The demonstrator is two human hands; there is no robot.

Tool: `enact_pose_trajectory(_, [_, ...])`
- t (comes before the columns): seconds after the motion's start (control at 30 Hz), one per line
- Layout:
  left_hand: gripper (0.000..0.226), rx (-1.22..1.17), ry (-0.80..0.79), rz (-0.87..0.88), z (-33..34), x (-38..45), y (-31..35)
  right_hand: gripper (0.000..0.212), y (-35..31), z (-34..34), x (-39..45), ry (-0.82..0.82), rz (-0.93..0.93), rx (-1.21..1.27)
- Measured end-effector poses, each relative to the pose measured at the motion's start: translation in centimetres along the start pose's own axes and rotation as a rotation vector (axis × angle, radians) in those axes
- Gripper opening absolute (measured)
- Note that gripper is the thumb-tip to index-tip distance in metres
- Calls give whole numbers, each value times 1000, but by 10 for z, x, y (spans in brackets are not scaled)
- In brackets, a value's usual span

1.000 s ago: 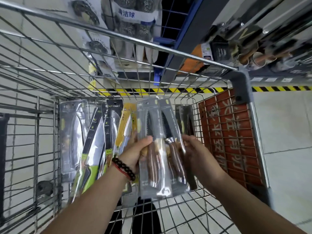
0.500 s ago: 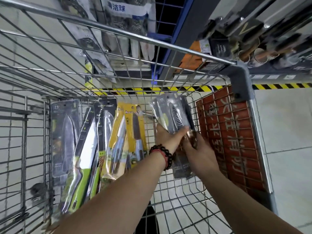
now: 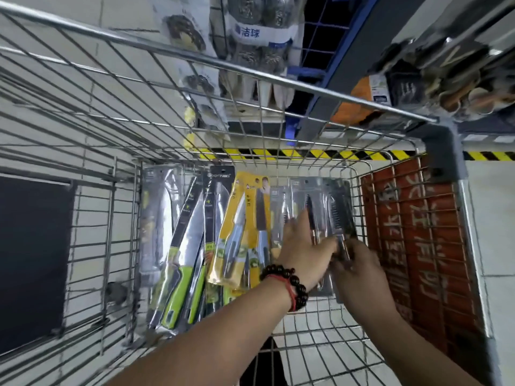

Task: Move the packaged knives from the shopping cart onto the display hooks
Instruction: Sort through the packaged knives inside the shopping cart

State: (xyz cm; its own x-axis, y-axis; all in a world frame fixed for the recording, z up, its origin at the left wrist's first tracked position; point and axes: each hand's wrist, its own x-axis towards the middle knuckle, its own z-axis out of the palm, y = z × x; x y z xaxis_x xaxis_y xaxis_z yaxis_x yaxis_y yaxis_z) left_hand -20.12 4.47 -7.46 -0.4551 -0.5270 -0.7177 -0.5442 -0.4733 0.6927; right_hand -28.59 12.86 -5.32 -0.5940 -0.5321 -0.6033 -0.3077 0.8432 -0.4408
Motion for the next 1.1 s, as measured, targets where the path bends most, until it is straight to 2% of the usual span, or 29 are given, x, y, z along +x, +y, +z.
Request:
enact_pose_trajectory(0.13, [41, 31, 24, 4, -55, -38, -19, 29, -29, 29, -15, -48, -114, 9])
enact_pose_trajectory(0.27, [24, 61, 296, -92, -126, -61, -59, 29, -59, 75, -30, -222, -238, -81])
enact_pose_trajectory(0.37, [26, 119, 533, -189, -182, -63, -91, 33, -96, 118, -40, -290, -352, -174])
enact_pose_trajectory(0.47, [22, 48, 654, -282, -223, -58, -115, 41, -133, 162, -45, -389, -460, -292])
enact_pose_trajectory(0.57, [17, 54, 643, -372, -239, -42, -136, 41, -158, 194, -46, -383, -659, -463])
enact_pose_trajectory(0.67, [15, 51, 623, -416, -240, -26, -145, 49, -169, 213, -35, -418, -871, -856])
enact_pose_trajectory(0.77, [30, 26, 590, -414, -243, -22, -144, 61, -165, 219, -18, -459, -911, -1089])
enact_pose_trajectory(0.87, [42, 82, 547, -429, -244, -21, -144, 56, -155, 211, -11, -482, -914, -1278])
enact_pose_trajectory(0.93, [53, 100, 516, -438, -243, -22, -146, 50, -156, 205, -13, -473, -883, -1349])
enact_pose_trajectory(1.0, [74, 80, 477, -458, -240, -23, -147, 43, -160, 203, -13, -439, -828, -1361])
enact_pose_trajectory(1.03, [80, 67, 465, -464, -239, -23, -147, 39, -164, 203, -12, -399, -799, -1328])
enact_pose_trajectory(1.1, [78, 55, 479, -454, -236, -23, -149, 34, -174, 206, -10, -333, -771, -1155])
